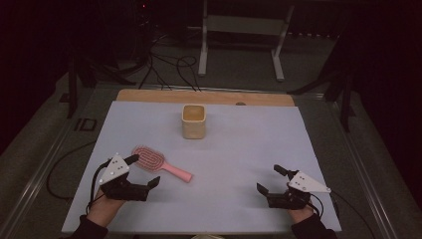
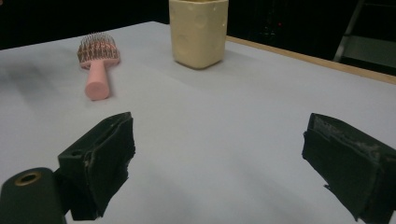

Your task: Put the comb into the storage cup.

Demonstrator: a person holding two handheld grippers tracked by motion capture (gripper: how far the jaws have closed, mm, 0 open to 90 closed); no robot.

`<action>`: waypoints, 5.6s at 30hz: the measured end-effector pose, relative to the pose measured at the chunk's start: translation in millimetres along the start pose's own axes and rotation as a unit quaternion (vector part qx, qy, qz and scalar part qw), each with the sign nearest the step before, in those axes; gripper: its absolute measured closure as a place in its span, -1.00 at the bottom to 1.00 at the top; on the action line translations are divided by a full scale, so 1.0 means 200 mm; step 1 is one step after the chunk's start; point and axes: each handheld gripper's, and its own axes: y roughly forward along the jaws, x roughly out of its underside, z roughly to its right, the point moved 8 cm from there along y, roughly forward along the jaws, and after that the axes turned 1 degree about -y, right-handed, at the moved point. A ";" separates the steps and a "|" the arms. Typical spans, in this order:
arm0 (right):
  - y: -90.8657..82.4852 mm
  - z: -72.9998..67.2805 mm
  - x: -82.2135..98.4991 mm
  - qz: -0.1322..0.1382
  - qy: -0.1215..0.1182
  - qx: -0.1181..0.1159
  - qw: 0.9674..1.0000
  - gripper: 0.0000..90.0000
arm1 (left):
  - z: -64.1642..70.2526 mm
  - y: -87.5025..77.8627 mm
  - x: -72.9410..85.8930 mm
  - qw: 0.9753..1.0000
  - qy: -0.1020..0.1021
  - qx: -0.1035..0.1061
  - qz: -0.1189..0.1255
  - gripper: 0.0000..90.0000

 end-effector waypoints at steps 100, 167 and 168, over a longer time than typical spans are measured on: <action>-0.01 -0.01 0.00 0.002 0.004 -0.011 1.000 -0.80 | 0.14 0.66 0.14 0.971 -0.021 0.047 -0.233 1.00; 0.00 -0.01 0.01 -0.002 0.010 -0.013 1.000 -0.80 | -0.13 -0.03 0.47 0.938 -0.004 0.001 -0.346 1.00; 0.00 -0.01 0.01 -0.002 0.009 -0.013 1.000 -0.80 | -0.14 -0.04 0.48 0.938 -0.006 -0.001 -0.346 1.00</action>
